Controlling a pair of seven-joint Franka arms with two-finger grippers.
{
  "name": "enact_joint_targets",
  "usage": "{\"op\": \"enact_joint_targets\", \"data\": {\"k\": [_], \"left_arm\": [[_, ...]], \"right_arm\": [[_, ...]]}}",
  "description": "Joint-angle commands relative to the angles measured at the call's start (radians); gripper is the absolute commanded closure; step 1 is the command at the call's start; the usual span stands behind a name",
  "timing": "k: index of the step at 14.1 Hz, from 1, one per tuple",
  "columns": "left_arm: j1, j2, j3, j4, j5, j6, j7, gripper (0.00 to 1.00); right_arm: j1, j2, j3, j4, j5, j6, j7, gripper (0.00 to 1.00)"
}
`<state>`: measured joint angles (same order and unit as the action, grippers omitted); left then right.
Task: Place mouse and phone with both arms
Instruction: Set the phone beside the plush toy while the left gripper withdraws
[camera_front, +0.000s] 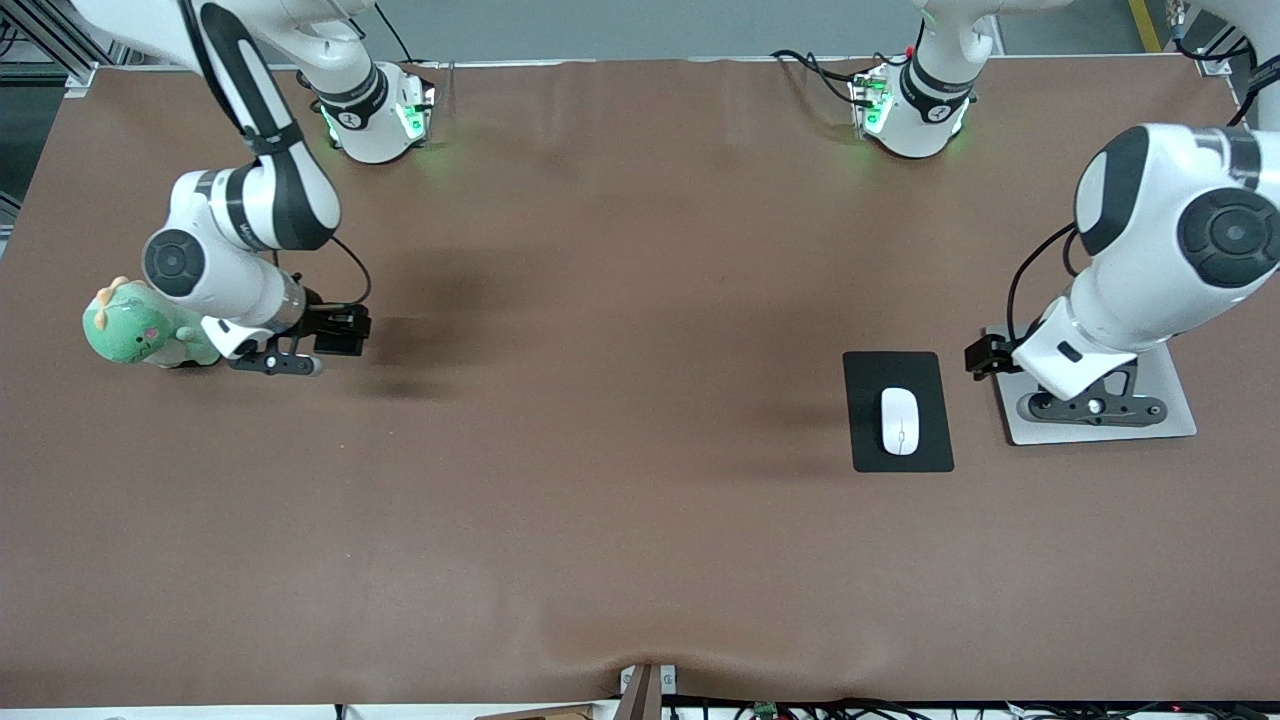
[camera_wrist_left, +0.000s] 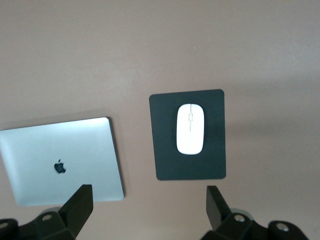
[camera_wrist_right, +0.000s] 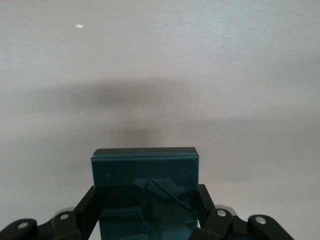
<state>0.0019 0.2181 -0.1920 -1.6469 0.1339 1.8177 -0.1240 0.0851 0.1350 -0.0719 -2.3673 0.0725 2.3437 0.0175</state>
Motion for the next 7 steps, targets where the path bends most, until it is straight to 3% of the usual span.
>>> {"op": "enact_joint_targets", "data": {"k": [1,4,7], "left_arm": [[0.004,-0.003,-0.010,0.071,0.010,-0.063,-0.008,0.00],[-0.034,-0.075,0.052,0.082,0.000,-0.139,0.021,0.00],[-0.048,-0.155,0.138,0.082,-0.085,-0.234,0.098,0.00]], "right_arm": [[-0.082,-0.031,0.021,-0.082,-0.011,0.087,-0.109,1.00],[-0.085,-0.023,0.020,-0.118,-0.014,0.114,-0.120,1.00],[-0.111,-0.005,0.018,-0.135,-0.057,0.146,-0.129,1.00]]}}
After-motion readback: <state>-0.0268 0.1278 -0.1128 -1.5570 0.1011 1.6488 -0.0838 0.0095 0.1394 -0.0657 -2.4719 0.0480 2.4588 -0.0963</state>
